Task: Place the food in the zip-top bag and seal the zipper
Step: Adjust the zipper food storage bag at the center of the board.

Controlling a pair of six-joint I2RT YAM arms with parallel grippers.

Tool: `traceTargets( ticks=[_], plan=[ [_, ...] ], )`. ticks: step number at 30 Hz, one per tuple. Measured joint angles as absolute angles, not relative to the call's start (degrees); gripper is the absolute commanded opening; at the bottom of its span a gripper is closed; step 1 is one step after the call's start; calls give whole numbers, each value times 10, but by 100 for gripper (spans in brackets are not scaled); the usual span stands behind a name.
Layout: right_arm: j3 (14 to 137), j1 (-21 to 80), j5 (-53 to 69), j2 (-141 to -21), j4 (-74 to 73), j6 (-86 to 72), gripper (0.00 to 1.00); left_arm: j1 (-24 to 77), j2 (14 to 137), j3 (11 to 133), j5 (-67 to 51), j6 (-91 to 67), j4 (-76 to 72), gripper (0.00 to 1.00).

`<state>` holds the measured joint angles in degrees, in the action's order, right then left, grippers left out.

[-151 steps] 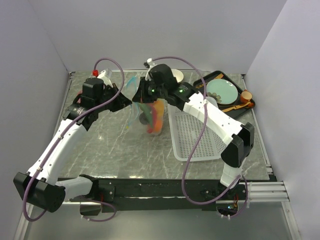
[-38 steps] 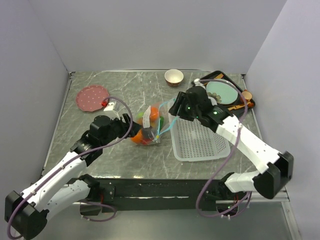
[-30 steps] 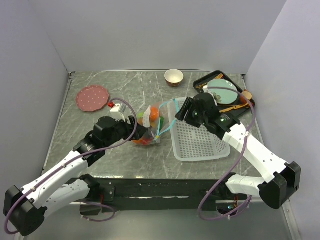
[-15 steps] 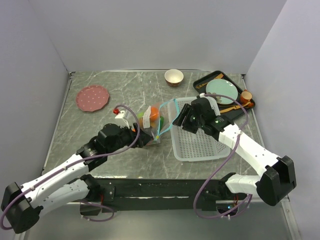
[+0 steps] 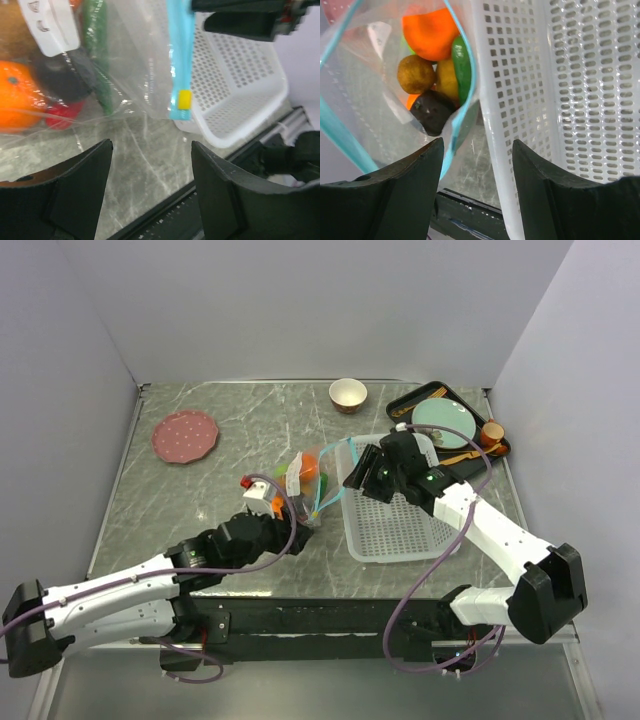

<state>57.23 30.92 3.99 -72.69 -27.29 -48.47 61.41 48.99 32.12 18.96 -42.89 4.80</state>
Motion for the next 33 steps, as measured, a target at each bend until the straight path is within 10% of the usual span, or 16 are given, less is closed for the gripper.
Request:
traceTargets(
  ticks=[10, 17, 33],
  plan=[
    [586, 309, 50, -720, -273, -481, 62, 623, 532, 336, 277, -431, 51, 56],
    [586, 309, 55, -692, -273, -481, 62, 613, 507, 336, 277, -500, 67, 69],
    [586, 358, 91, -680, -274, -478, 59, 450, 543, 296, -1, -602, -24, 62]
  ],
)
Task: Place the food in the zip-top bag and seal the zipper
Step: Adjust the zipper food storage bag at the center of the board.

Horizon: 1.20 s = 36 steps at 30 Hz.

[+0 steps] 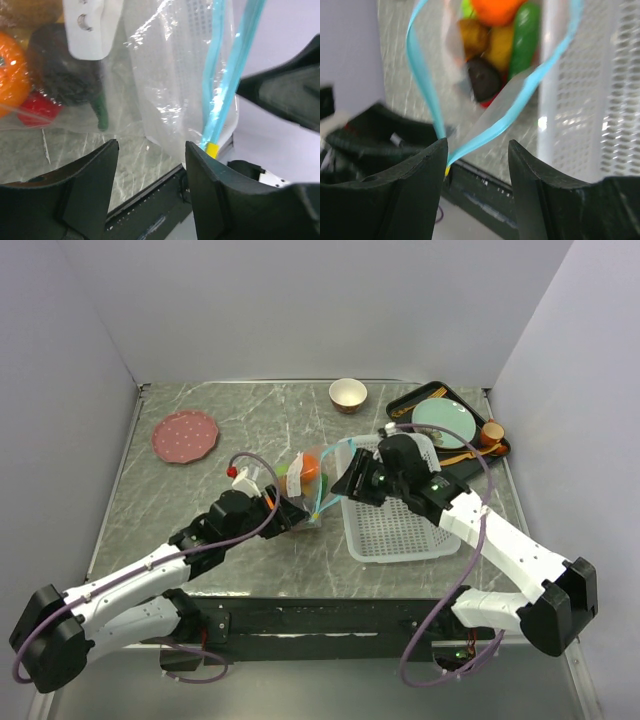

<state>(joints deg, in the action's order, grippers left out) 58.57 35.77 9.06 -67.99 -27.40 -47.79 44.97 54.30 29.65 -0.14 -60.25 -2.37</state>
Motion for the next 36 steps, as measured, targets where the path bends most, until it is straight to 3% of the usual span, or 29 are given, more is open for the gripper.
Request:
traceTargets(
  ticks=[4, 29, 36],
  plan=[
    [586, 401, 93, -680, -274, -483, 58, 416, 532, 265, -50, -636, -43, 68],
    [586, 470, 80, -716, -266, -533, 43, 406, 535, 245, -93, -717, -89, 59],
    [586, 470, 86, -725, -261, -536, 31, 401, 535, 239, -93, -718, -97, 59]
  ],
)
